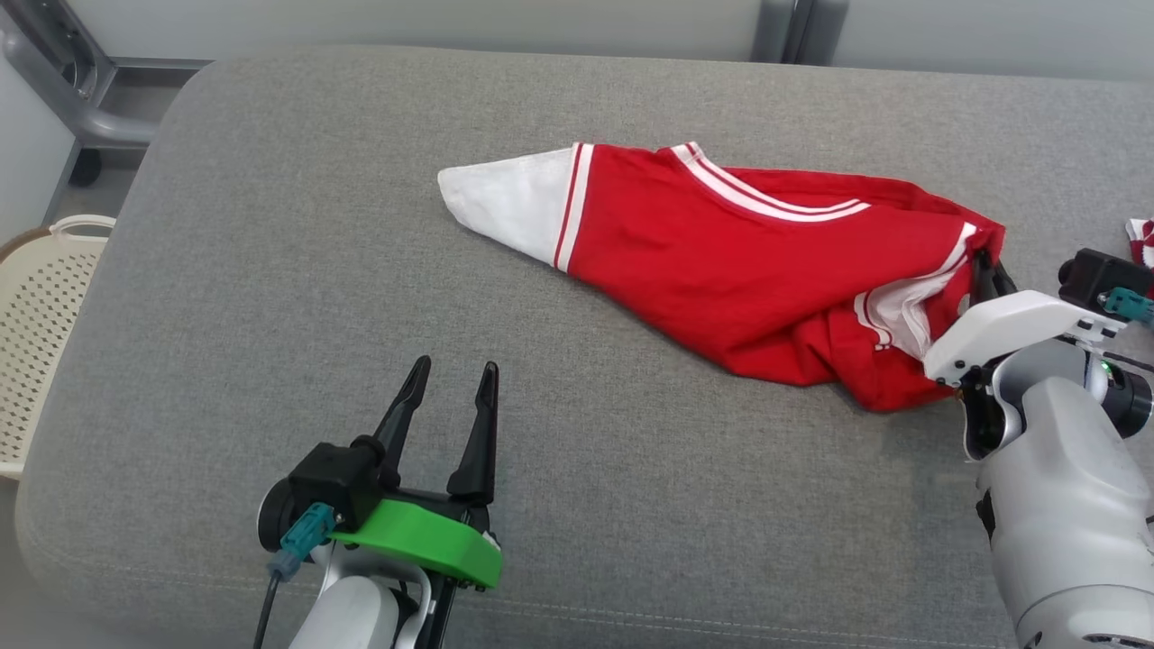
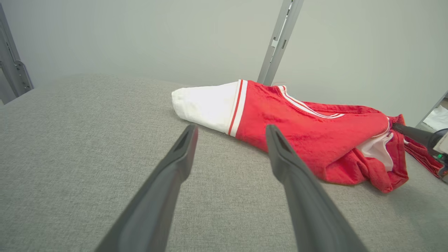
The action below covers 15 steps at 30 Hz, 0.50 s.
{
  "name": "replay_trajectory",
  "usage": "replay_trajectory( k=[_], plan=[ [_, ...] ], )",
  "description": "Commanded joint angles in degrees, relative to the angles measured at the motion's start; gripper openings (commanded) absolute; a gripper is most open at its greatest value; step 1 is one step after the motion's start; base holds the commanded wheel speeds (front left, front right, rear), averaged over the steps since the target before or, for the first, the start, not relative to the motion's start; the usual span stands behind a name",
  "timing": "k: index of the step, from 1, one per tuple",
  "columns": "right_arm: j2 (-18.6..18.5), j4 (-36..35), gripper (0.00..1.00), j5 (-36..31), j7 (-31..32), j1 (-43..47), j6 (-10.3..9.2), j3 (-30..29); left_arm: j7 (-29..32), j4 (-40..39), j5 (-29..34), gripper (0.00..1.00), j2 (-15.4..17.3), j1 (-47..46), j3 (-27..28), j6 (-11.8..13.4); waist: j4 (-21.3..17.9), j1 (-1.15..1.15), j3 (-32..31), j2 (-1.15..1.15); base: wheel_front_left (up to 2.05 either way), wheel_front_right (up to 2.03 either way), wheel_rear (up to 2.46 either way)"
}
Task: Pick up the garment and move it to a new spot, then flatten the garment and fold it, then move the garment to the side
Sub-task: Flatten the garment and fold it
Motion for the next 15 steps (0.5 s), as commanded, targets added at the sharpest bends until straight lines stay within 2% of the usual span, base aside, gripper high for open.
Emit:
replay_trajectory(
  k=[1, 2, 3, 7, 15],
  plan=[
    [-0.8, 0.5, 0.0, 0.7, -0.3, -0.1, -0.08, -0.6, -0.1, -0.1, 0.3, 1.0, 0.5, 0.8, 0.2, -0.2, 0.1, 0.0, 0.0, 0.0, 0.0, 0.0, 0.0],
    [-1.2, 0.9, 0.19, 1.2, -0.5, 0.2, -0.08, -1.2, -0.1, 0.0, 0.3, 1.0, 0.6, 0.8, 0.3, -0.1, 0.1, 0.0, 0.0, 0.0, 0.0, 0.0, 0.0],
    [-1.6, 1.3, 0.33, 1.6, -0.7, 0.4, -0.08, -1.7, -0.1, 0.0, 0.3, 1.0, 0.6, 0.8, 0.3, -0.1, 0.2, 0.0, 0.0, 0.0, 0.0, 0.0, 0.0],
    [-3.0, 2.9, 0.44, 2.2, -1.4, 1.3, -0.08, -2.8, -0.1, 0.0, 0.4, 1.0, 0.6, 1.1, 0.1, 0.1, 0.2, 0.0, -0.2, 0.0, 0.0, 0.0, 0.0],
    [-4.6, 5.5, 0.4, 4.4, -2.4, 2.9, -0.07, -2.8, -0.1, -0.1, 0.4, 1.0, 0.9, 1.5, 0.1, 0.4, -0.8, 0.0, -0.5, 0.0, 0.0, 0.0, 0.0]
  ],
)
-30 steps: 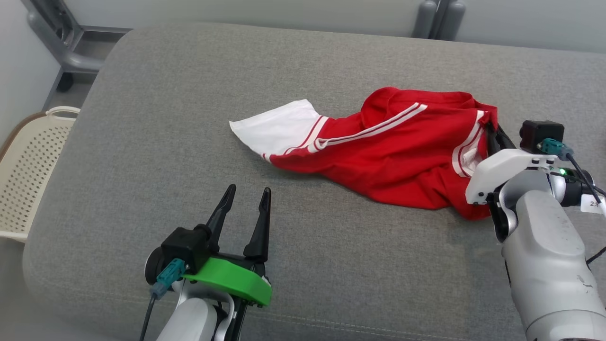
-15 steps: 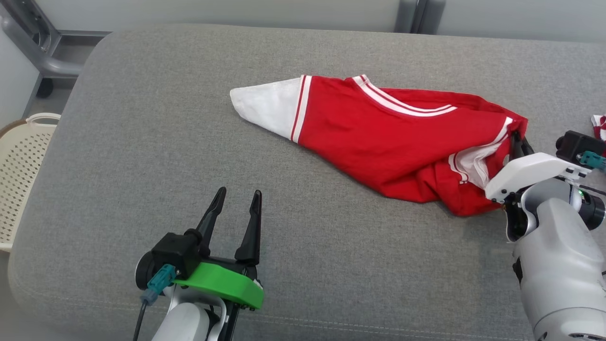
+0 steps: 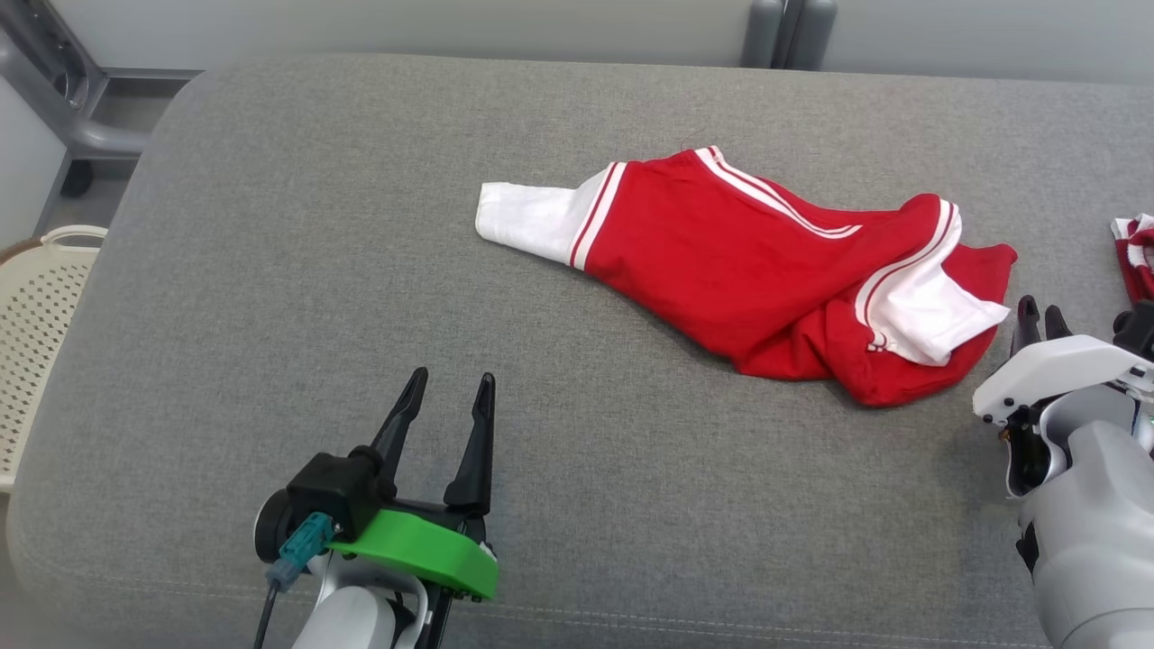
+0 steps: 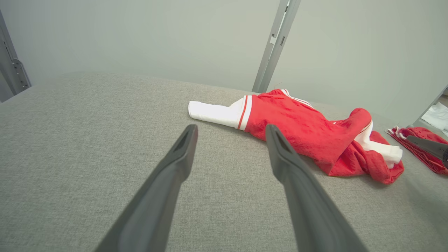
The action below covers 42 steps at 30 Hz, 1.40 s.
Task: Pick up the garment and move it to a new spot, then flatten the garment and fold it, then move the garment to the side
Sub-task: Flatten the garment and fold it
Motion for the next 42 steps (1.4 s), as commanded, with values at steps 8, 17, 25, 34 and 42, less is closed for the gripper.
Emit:
replay_trajectory(
  k=[8, 17, 25, 34, 42],
  plan=[
    [-1.2, 1.9, 1.0, 1.0, -1.1, 1.4, -0.07, 1.7, 0.0, -0.3, 0.1, 1.0, 0.8, 1.0, -0.5, 0.4, -2.0, 0.0, -0.3, 0.0, 0.0, 0.0, 0.0],
    [-1.1, 0.5, 1.0, 2.2, -0.5, -2.4, -0.07, 10.1, 0.2, -0.7, 0.0, 1.0, 0.9, 0.3, -1.1, 0.5, -1.2, 0.0, 0.1, 0.0, 0.0, 0.0, 0.0],
    [-3.6, 2.5, 1.0, 4.0, 2.5, -6.6, -0.08, 14.4, 0.6, -1.2, 0.3, 1.0, 1.1, -1.0, -1.5, 0.7, 2.4, 0.0, 2.3, 0.0, 0.0, 0.0, 0.0],
    [-4.9, 7.7, 0.68, 8.7, 6.6, -10.8, -0.07, 14.8, 0.5, -1.3, 0.8, 1.0, 1.2, -2.3, -2.2, 0.8, 6.5, 0.0, 5.0, 0.0, 0.0, 0.0, 0.0],
    [-3.1, 5.9, 0.0, 13.4, 6.7, -11.8, -0.07, 19.2, 0.3, -1.6, 0.9, 1.0, 1.9, -2.1, -1.3, 1.5, 5.7, 0.0, 5.3, 0.0, 0.0, 0.0, 0.0]
  ],
)
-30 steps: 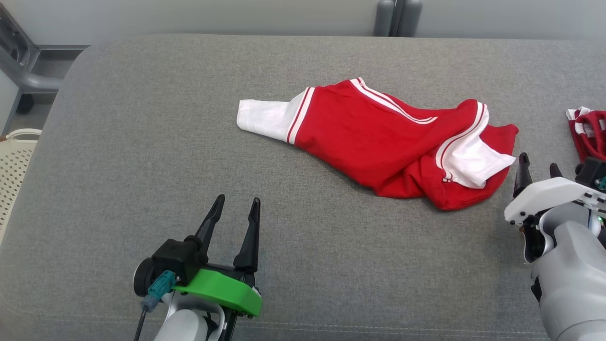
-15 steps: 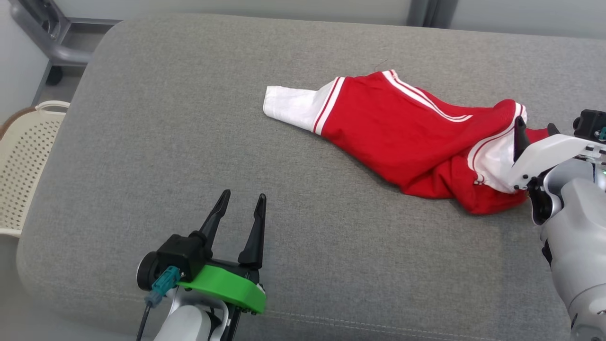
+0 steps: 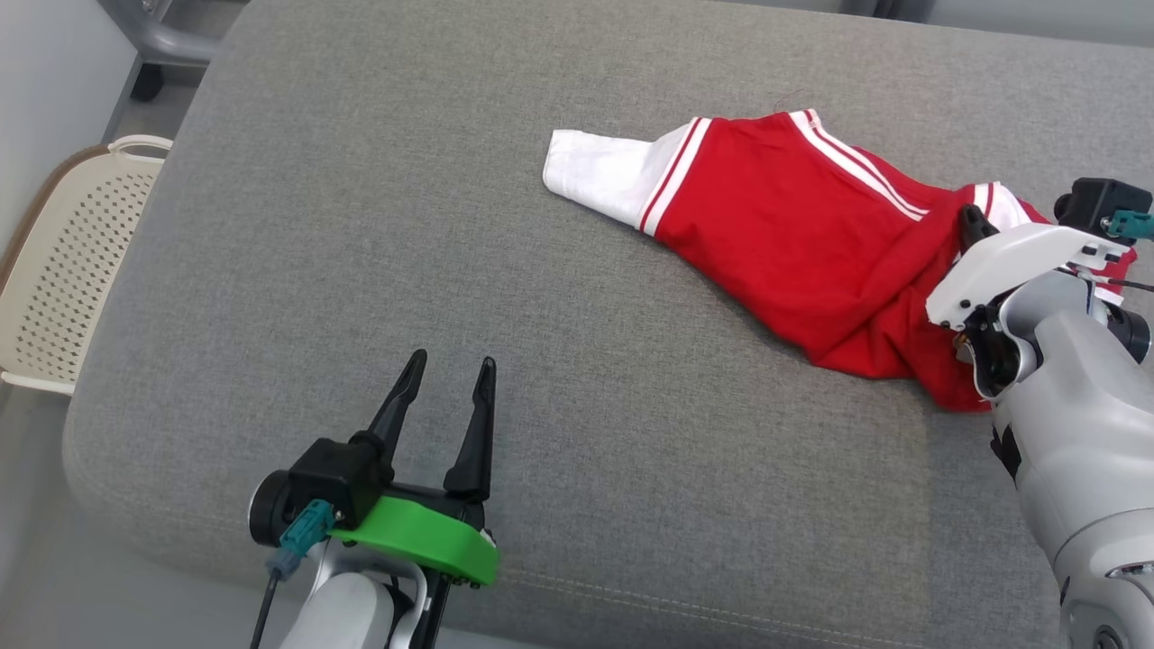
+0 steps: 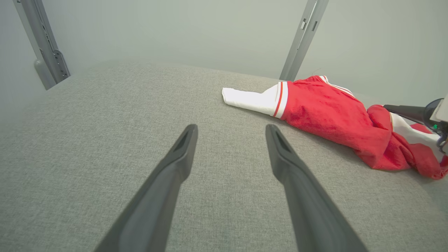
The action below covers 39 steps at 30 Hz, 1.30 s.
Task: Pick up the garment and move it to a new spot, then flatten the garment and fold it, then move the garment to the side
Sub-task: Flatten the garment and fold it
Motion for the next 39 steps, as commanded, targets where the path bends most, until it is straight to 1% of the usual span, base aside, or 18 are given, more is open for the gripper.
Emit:
replay_trajectory(
  k=[1, 4, 13, 17, 20, 21, 27, 30, 32, 35, 36, 37, 39],
  plan=[
    [-0.2, -1.1, 0.0, 1.3, -0.4, -0.2, -0.06, 1.2, -0.1, -0.2, 0.5, 1.0, 0.6, -0.7, 0.4, 0.3, -0.8, 0.0, -0.1, 0.0, 0.0, 0.0, 0.0],
    [-0.1, -2.3, 0.0, 2.8, -0.5, 0.1, -0.05, 3.4, -0.2, -0.4, 0.6, 1.0, 0.8, -0.8, 0.4, 0.5, -1.7, 0.0, -0.2, 0.0, 0.0, 0.0, 0.0],
    [-1.5, -5.9, 0.0, 5.7, -1.6, 1.0, -0.04, 10.1, -0.3, -0.7, 0.6, 1.0, 1.2, -0.6, 0.3, 0.9, -3.3, 0.0, -0.2, 0.0, 0.0, 0.0, 0.0],
    [-0.1, -9.7, 0.0, 7.0, -2.4, 2.2, -0.04, 14.5, -0.3, -0.7, 0.3, 1.0, 1.3, -0.4, 0.4, 1.1, -3.7, 0.0, -0.6, 0.0, 0.0, 0.0, 0.0],
    [1.2, -13.7, 0.0, 8.3, -2.8, 3.4, -0.04, 18.8, -0.3, -0.9, 0.0, 1.0, 1.6, -0.2, 0.5, 1.2, -3.9, 0.0, -0.9, 0.0, 0.0, 0.0, 0.0],
    [1.2, -13.7, 0.0, 8.3, -2.8, 3.4, -0.04, 18.8, -0.3, -0.9, 0.0, 1.0, 1.6, -0.2, 0.5, 1.2, -3.9, 0.0, -0.9, 0.0, 0.0, 0.0, 0.0],
    [5.2, -22.3, 0.0, 11.1, -1.6, 8.2, -0.04, 30.8, -0.3, -1.1, -0.2, 1.0, 2.0, -0.1, 0.6, 1.5, -3.8, 0.0, -1.3, 0.0, 0.0, 0.0, 0.0],
    [6.5, -25.6, 0.0, 13.4, -0.4, 10.7, -0.03, 37.4, -0.3, -1.3, -0.3, 1.0, 2.1, -0.1, 0.7, 1.7, -3.5, 0.0, -1.3, 0.0, 0.0, 0.0, 0.0],
    [7.0, -26.8, 0.0, 15.0, 0.3, 12.1, -0.04, 41.3, -0.3, -1.5, -0.4, 1.0, 2.1, -0.4, 0.8, 1.8, -3.3, 0.0, -1.2, 0.0, 0.0, 0.0, 0.0],
    [7.4, -26.7, 0.0, 16.4, 0.3, 12.7, -0.03, 46.5, -0.3, -1.7, -0.7, 1.0, 2.2, -0.6, 1.1, 1.9, -2.9, 0.0, -1.1, 0.0, 0.0, 0.0, 0.0],
    [7.5, -27.3, 0.0, 17.9, 0.3, 13.1, -0.03, 48.5, -0.4, -1.7, -0.7, 1.0, 2.2, -0.6, 1.2, 2.0, -2.7, 0.0, -1.0, 0.0, 0.0, 0.0, 0.0],
    [7.6, -28.3, 0.0, 20.3, 0.4, 13.1, -0.03, 52.5, -0.4, -1.8, -0.9, 1.0, 2.2, -0.5, 1.6, 2.2, -2.4, 0.0, -1.0, 0.0, 0.0, 0.0, 0.0],
    [7.4, -28.9, 0.0, 22.3, -0.1, 12.4, -0.03, 56.2, -0.5, -1.9, -1.1, 1.0, 2.3, -0.4, 2.3, 2.4, -2.1, 0.0, -1.0, 0.0, 0.0, 0.0, 0.0]
  ],
)
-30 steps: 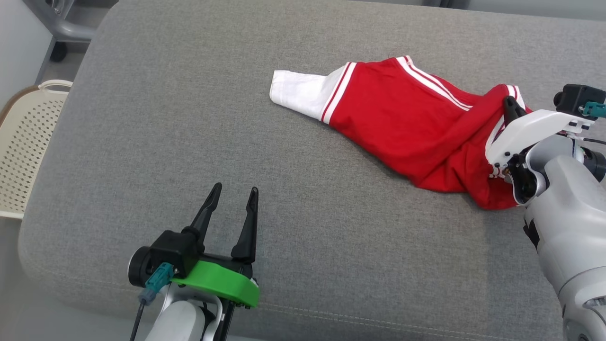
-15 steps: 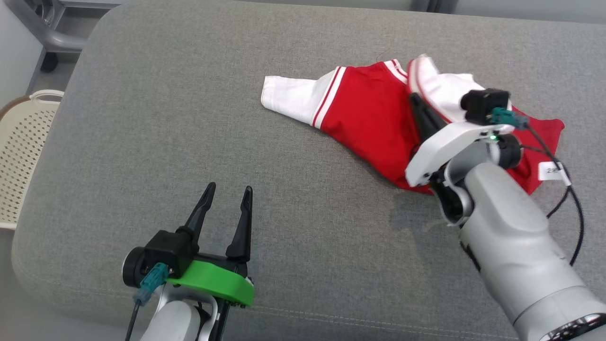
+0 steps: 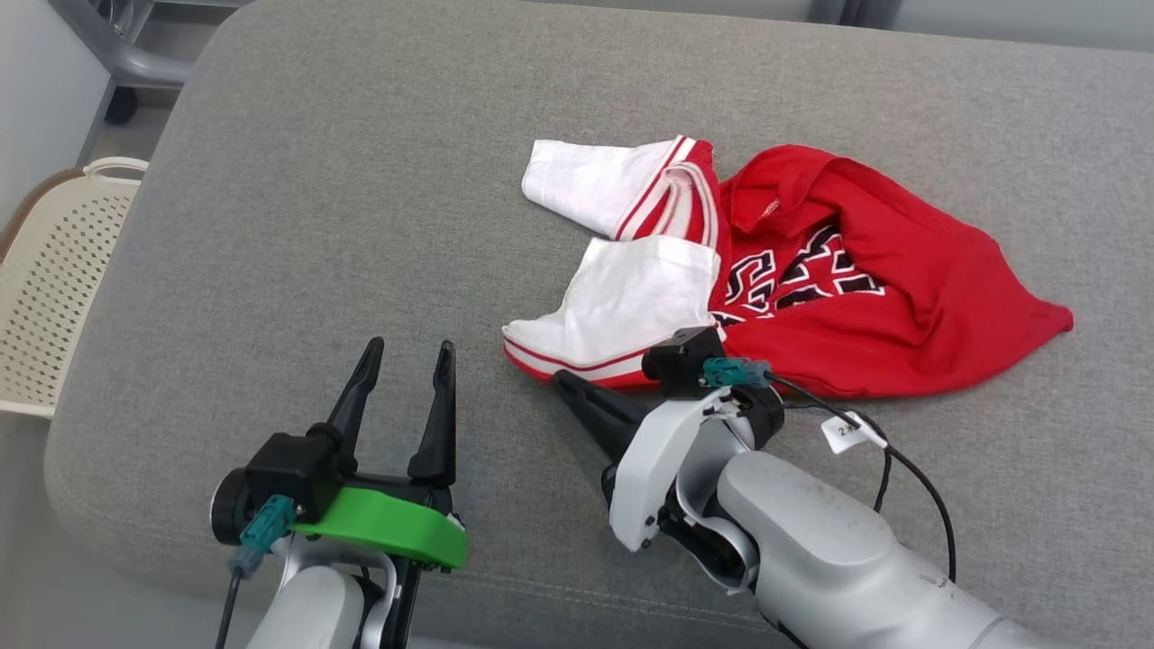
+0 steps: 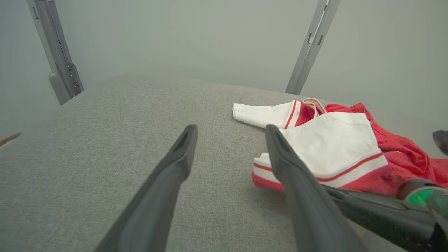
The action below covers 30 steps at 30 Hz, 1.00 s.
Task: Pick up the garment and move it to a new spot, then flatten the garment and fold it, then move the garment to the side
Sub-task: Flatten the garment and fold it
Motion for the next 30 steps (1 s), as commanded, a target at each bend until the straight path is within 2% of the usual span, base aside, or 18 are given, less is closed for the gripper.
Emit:
replay_trajectory(
  k=[1, 6, 7, 8, 9, 13, 16, 23, 30],
  plan=[
    [-0.2, -0.3, 0.0, 1.4, -0.7, -0.3, 0.0, 1.6, -0.4, -0.1, -0.3, 1.0, 0.5, -0.4, 0.5, 0.2, 0.3, 0.0, 0.0, 0.0, 0.0, 0.0, 0.0],
    [-0.2, 2.3, 0.0, 1.7, -2.8, -2.3, 0.01, 8.6, -0.4, -0.2, -0.5, 1.0, 0.6, 0.2, 1.4, 0.4, 0.7, 0.0, -0.5, 0.0, 0.0, 0.0, 0.0],
    [-0.1, 2.7, 0.27, 2.0, -3.2, -2.2, 0.01, 9.6, -0.4, -0.1, -0.4, 1.0, 0.6, 0.4, 1.5, 0.4, 0.7, 0.0, -0.6, 0.0, 0.0, 0.0, 0.0],
    [-0.1, 2.8, 0.73, 2.4, -3.5, -2.3, 0.01, 10.6, -0.4, 0.0, -0.4, 1.0, 0.5, 0.5, 1.7, 0.4, 0.7, 0.0, -0.8, 0.0, 0.0, 0.0, 0.0],
    [-0.1, 2.8, 1.0, 2.7, -3.8, -2.4, 0.01, 11.5, -0.4, 0.1, -0.4, 1.0, 0.5, 0.6, 1.7, 0.5, 0.6, 0.0, -0.9, 0.0, 0.0, 0.0, 0.0],
    [-0.2, 1.9, 1.0, 4.6, -5.8, -2.5, 0.0, 13.7, -0.4, 0.2, -0.5, 1.0, 0.8, 1.7, 2.5, 0.8, -0.8, 0.0, -2.2, 0.0, 0.0, 0.0, 0.0],
    [-0.2, 1.6, 1.0, 4.7, -7.3, -2.6, 0.0, 12.6, -0.4, 0.0, -0.7, 1.0, 1.0, 2.6, 3.0, 1.0, -2.1, 0.0, -3.2, 0.0, 0.0, 0.0, 0.0],
    [-0.2, 4.3, 1.0, 0.7, -9.0, -2.4, 0.0, 3.8, -0.4, 0.8, -0.7, 1.0, 1.0, 3.8, 2.3, 0.3, -5.5, 0.0, -5.3, 0.0, 0.0, 0.0, 0.0],
    [-1.0, 8.1, 1.0, -1.9, -8.9, 0.3, 0.0, -3.2, -0.4, 1.0, -0.4, 1.0, 0.7, 3.8, 1.5, 0.3, -6.7, 0.0, -5.9, 0.0, 0.0, 0.0, 0.0]
  ],
)
